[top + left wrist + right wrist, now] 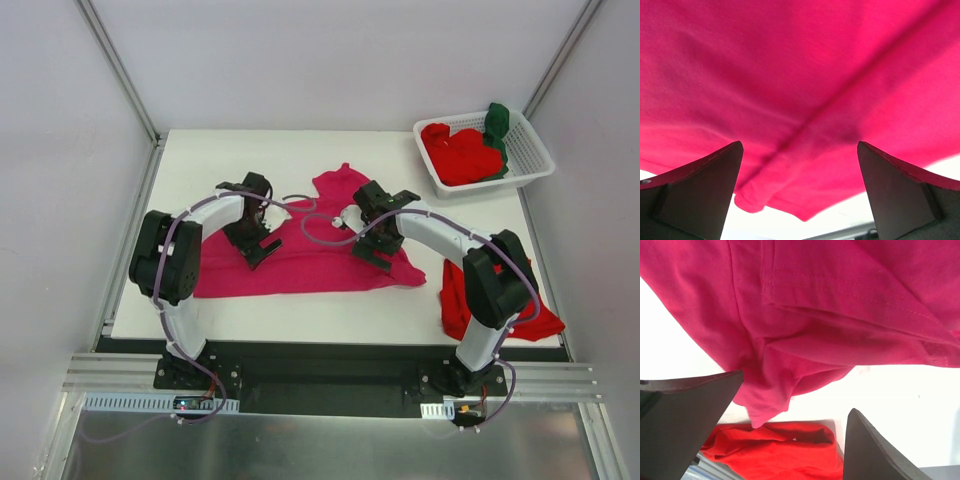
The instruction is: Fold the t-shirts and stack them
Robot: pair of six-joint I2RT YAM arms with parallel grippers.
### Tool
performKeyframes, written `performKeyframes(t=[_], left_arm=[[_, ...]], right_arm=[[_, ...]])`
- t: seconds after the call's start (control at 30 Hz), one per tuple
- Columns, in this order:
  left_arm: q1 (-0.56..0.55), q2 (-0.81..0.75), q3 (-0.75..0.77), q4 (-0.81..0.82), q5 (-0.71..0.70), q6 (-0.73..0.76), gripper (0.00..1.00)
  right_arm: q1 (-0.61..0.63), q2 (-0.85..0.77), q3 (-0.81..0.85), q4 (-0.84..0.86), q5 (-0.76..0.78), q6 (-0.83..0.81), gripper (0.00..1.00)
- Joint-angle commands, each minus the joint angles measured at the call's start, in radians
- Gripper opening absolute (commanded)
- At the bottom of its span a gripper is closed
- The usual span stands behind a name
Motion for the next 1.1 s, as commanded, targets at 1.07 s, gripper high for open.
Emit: performKeyframes(t=[1.07], left_arm=[[-0.031, -0.021, -0.151, 0.188, -0.225, 0.054, 0.99]], right_arm=[[-0.182, -0.027, -0.108, 0.118, 0.167, -0.175, 0.96]])
